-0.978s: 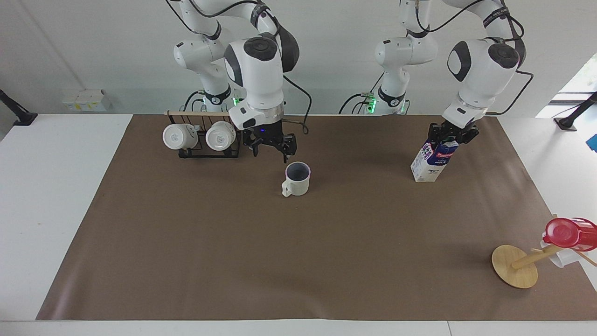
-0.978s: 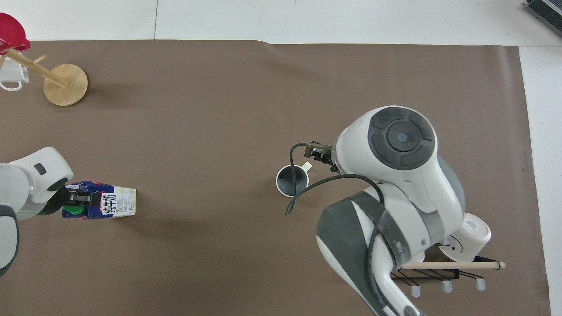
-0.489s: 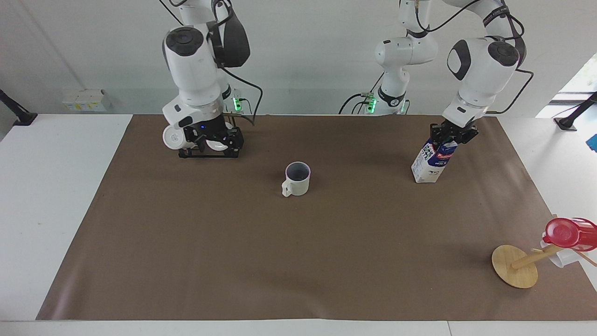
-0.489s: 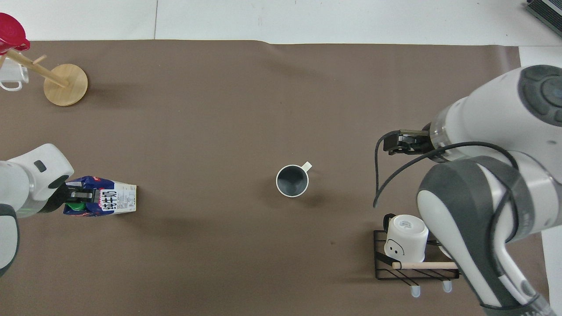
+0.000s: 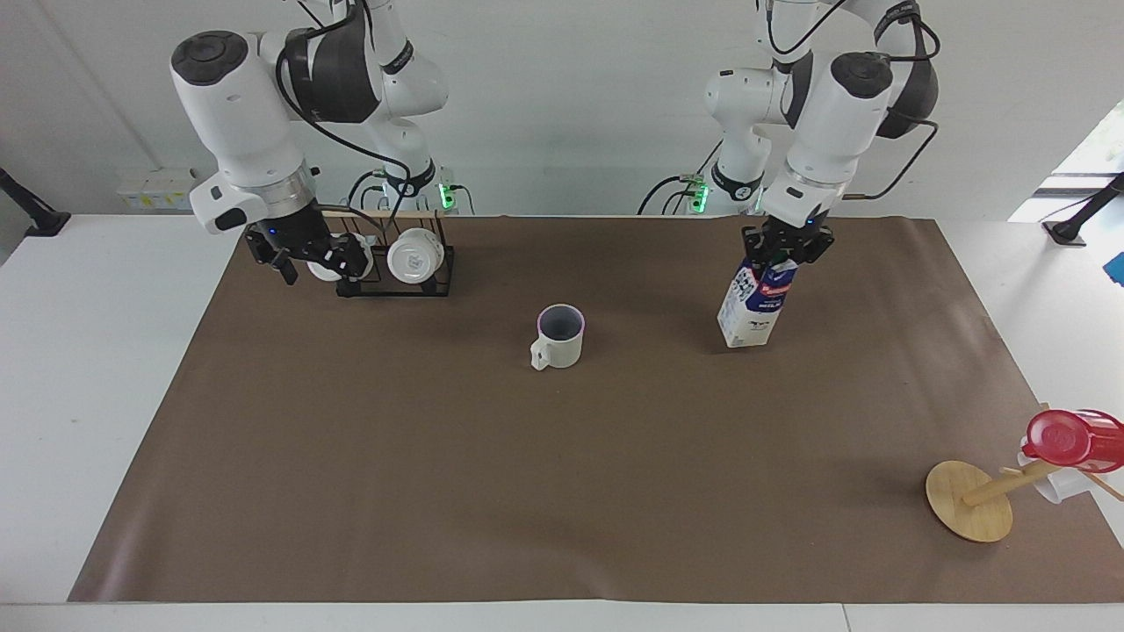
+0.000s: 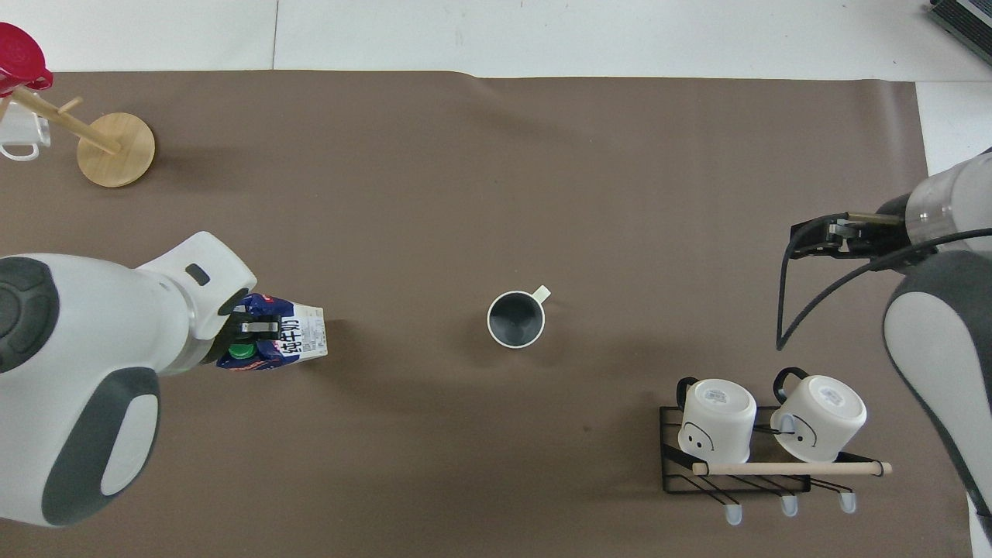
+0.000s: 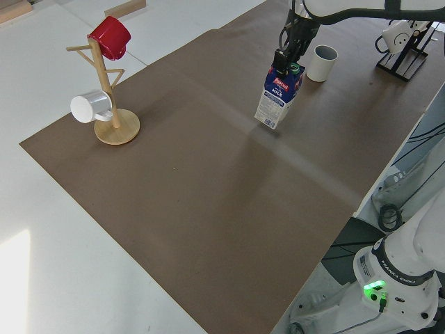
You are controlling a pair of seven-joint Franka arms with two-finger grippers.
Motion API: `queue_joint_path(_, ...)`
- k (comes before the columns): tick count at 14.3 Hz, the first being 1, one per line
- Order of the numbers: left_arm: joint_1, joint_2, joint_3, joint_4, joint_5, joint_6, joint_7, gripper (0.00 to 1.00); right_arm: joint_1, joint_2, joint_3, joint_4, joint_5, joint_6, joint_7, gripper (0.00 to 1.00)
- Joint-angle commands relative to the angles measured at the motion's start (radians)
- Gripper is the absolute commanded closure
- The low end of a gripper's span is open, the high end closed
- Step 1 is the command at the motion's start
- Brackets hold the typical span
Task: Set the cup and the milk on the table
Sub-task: 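Carry the milk carton with the left gripper toward the mug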
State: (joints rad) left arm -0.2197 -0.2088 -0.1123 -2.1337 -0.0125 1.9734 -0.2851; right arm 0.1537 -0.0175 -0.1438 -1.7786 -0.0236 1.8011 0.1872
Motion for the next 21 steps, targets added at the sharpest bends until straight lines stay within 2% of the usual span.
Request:
queue_joint_path(1,-0.101,0.054,0.016,0.098,-0.001,-0.056,-0.13,0.59,-0.042,-0.036,0.006,-0.002,0.016,-0.023,-0.054,0.0)
queue_joint_path(7,-0.236,0.187,0.013,0.215,-0.02,-0.048,-0.311,0.61,-0.054,-0.033,0.006,0.143,0.019,-0.1,-0.054,0.0)
queue_joint_path(10,-0.285,0.249,0.013,0.221,-0.007,0.013,-0.367,0.62,-0.056,-0.033,0.004,0.234,0.017,-0.207,-0.054,0.0)
queue_joint_path(15,-0.285,0.259,0.013,0.213,-0.006,0.025,-0.367,0.62,-0.056,-0.038,0.006,0.317,0.027,-0.394,-0.06,0.0)
queue_joint_path(18,-0.285,0.259,0.013,0.209,-0.006,0.024,-0.367,0.61,-0.051,-0.074,0.007,0.301,0.048,-0.398,-0.054,0.0)
queue_joint_path(21,-0.285,0.259,0.013,0.204,-0.006,0.021,-0.367,0.58,-0.049,-0.078,0.009,0.298,0.04,-0.394,-0.051,0.0)
